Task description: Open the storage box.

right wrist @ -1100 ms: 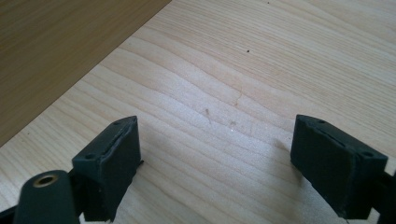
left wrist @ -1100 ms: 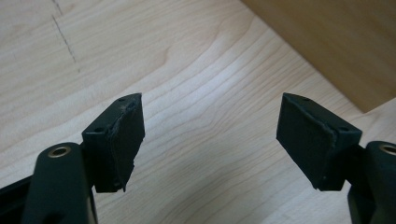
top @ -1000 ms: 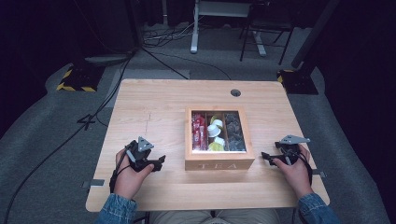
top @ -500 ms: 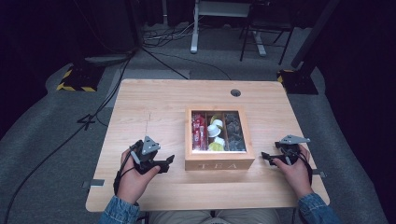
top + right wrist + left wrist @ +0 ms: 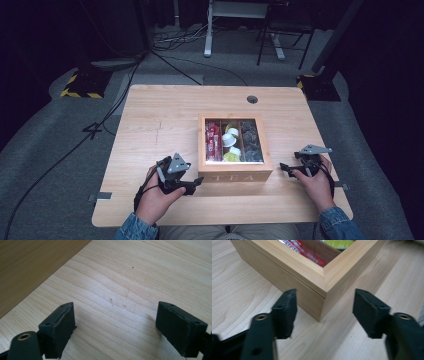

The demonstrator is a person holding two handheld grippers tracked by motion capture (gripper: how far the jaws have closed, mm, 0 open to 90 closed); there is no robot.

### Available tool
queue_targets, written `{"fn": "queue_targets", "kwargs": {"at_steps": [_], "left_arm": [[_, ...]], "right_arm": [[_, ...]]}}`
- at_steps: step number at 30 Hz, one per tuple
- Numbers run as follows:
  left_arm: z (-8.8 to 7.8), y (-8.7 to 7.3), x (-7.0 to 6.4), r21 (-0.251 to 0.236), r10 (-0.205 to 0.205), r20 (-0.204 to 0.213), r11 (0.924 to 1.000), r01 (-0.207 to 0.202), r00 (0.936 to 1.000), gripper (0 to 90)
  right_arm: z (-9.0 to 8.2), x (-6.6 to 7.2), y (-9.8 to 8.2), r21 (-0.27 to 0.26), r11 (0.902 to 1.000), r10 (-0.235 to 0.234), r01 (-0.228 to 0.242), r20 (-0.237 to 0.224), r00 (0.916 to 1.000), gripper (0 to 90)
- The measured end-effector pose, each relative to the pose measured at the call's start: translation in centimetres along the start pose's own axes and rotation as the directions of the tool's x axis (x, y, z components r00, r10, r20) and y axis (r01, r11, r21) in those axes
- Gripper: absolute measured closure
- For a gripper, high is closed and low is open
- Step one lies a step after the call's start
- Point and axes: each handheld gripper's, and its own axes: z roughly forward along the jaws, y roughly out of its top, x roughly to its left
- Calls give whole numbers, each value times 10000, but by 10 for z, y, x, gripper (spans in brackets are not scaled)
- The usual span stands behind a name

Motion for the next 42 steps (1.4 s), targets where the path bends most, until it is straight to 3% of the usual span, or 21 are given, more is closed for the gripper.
{"fn": "queue_targets", "kwargs": {"at_steps": [1, 3, 7, 20, 24, 27, 28, 29, 30, 31, 36, 39, 40, 42], "left_arm": [[4, -2, 0, -28, 4, -123, 10000, -4, 9999, 484], [13, -6, -1, 68, 39, -76, 10000, -39, 10000, 562], [15, -8, -1, 17, -56, -149, 10000, 57, 9999, 679], [11, -7, -1, -41, -320, -69, 9995, 320, 9995, 760], [10, -6, -2, -105, -96, -144, 9999, 94, 9999, 768], [9, -5, -3, -293, -63, -174, 9996, 58, 9998, 770], [9, -5, -3, -340, -88, -156, 9994, 82, 9998, 770], [8, -5, -3, -369, -144, -100, 9992, 140, 9998, 770], [8, -4, -3, -416, -166, -68, 9990, 163, 9998, 770], [7, -4, -2, -468, -148, -89, 9988, 143, 9999, 769], [5, -3, -2, -617, -175, -120, 9980, 167, 9998, 769], [4, -3, -2, -828, -272, -55, 9962, 267, 9996, 768], [4, -3, -2, -828, -272, -55, 9962, 267, 9996, 767], [2, -2, -2, -881, -213, -93, 9959, 204, 9997, 767]], "right_arm": [[0, 0, 0, 3, 10000, 4, -4, -3, 10000, 158], [0, 0, 0, 5, 10000, 6, -6, -3, 10000, 158], [0, 0, 0, 4, 10000, 3, -3, -2, 10000, 158], [0, 0, 0, 2, 10000, 7, -7, -1, 10000, 157], [0, -1, 0, 1, 10000, 15, -15, -61, 10000, 157], [-3, -2, 0, -83, 9994, 346, -350, -398, 9986, 216], [-10, -1, 2, -249, 9980, 555, -585, -1074, 9927, 249], [-10, -1, 2, -249, 9980, 555, -585, -1074, 9927, 249], [-14, 1, 5, -370, 9978, 495, -542, -1189, 9917, 250], [-23, 5, 11, -535, 9984, 135, -206, -1301, 9914, 267], [-39, 14, 22, -956, 9954, -226, 56, -1781, 9838, 277], [-52, 27, 30, -1125, 9929, -639, 376, -2408, 9685, 187], [-52, 27, 30, -1125, 9929, -639, 376, -2408, 9685, 187], [-57, 36, 35, -1259, 9897, -1017, 681, -2833, 9536, 160]]}}
